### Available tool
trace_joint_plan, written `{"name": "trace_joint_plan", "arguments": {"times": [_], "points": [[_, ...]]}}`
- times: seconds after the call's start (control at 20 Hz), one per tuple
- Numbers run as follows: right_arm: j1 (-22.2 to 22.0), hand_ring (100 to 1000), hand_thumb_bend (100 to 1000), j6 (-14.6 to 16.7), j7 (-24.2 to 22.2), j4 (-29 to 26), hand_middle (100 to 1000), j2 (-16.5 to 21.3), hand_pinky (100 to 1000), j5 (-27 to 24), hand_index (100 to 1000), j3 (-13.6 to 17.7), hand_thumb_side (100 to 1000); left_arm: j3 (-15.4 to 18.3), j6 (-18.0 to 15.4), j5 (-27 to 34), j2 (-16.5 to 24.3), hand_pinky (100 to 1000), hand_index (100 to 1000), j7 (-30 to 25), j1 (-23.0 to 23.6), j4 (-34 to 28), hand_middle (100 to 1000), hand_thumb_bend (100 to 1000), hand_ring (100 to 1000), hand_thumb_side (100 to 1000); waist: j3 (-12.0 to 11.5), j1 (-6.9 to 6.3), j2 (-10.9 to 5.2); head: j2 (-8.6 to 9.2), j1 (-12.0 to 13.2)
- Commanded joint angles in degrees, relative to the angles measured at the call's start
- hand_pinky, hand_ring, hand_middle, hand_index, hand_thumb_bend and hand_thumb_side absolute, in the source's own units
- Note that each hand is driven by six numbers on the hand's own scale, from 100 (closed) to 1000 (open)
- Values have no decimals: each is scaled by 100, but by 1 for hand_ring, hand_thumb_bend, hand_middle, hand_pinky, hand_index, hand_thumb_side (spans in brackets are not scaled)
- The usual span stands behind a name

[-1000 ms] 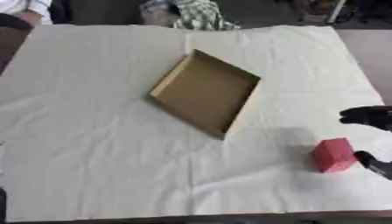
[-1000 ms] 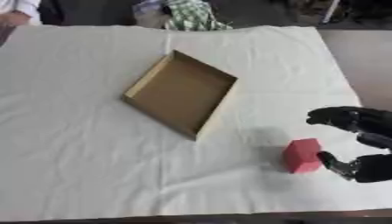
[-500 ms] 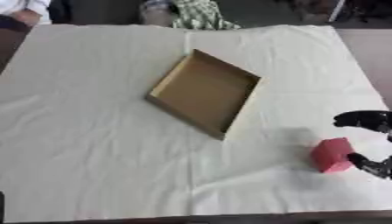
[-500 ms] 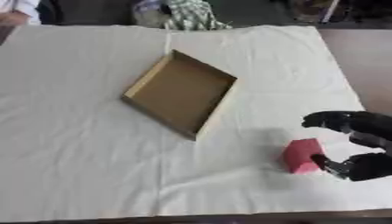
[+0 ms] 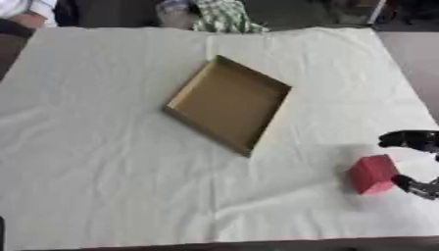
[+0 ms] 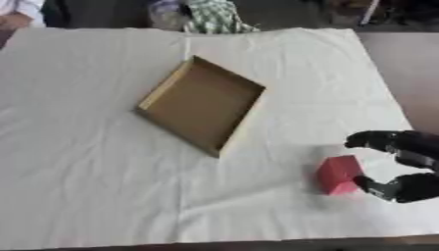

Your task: Pick up objects on the table and place them in the box.

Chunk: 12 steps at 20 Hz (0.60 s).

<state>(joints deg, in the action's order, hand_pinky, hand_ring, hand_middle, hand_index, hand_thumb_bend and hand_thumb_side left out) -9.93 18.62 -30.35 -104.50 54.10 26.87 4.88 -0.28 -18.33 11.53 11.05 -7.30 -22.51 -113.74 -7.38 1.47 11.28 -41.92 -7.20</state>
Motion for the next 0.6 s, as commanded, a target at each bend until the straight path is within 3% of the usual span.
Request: {"name": "trace_joint_plan", "arguments": {"times": [0.05, 0.6], "points": [[-4, 1000, 214, 89, -46, 12, 973, 149, 992, -23, 1000, 50, 828, -19, 3, 38, 54, 584, 741, -34, -43, -85, 770, 100, 872, 638, 12, 3, -63, 41, 6], [71, 1000, 233, 215, -153, 86, 973, 125, 991, -100, 1000, 41, 813, -31, 31, 53, 45, 584, 741, -91, -31, -85, 771, 100, 875, 638, 16, -2, -47, 48, 3]]}}
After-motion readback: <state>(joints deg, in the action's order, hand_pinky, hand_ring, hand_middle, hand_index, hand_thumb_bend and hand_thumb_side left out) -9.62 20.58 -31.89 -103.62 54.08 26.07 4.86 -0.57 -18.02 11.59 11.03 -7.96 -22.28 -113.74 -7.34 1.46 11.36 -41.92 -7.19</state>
